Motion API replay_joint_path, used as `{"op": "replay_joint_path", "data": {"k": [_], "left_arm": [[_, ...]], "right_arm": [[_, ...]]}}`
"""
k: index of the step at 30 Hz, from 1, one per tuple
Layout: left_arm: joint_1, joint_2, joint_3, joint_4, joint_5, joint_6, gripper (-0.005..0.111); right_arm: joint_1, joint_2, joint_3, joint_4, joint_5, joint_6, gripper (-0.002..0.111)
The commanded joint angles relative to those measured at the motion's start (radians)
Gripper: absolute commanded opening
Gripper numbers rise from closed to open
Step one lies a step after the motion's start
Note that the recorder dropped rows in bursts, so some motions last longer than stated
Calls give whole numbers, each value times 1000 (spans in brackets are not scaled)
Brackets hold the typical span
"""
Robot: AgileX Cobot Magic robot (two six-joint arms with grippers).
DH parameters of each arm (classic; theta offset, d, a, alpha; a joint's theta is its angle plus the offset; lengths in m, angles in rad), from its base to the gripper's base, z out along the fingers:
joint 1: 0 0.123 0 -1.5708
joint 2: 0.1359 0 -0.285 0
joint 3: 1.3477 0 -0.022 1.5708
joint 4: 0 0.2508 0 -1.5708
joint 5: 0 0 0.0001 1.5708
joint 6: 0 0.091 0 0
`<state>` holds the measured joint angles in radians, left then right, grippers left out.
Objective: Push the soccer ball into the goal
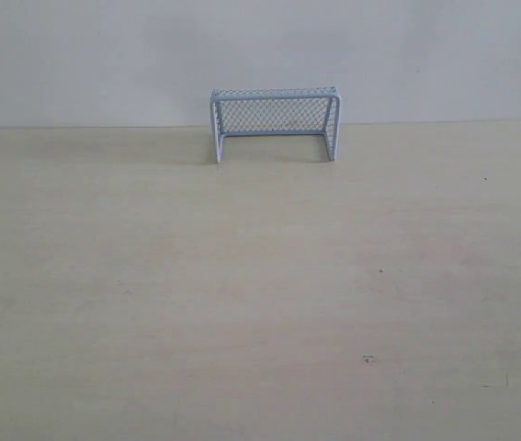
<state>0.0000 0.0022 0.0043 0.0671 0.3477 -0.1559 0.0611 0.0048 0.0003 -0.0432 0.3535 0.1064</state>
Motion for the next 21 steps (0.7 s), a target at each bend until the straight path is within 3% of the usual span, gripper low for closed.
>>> {"op": "replay_joint_path", "data": {"k": [1,21], "left_arm": [[2,-2,-4,-5,-8,-9,6],[2,-2,-4,-5,-8,-9,6]], "right_arm": [[-5,-5,0,-7,-6,-8,0],[-5,-5,0,7,-5,-6,0]]}}
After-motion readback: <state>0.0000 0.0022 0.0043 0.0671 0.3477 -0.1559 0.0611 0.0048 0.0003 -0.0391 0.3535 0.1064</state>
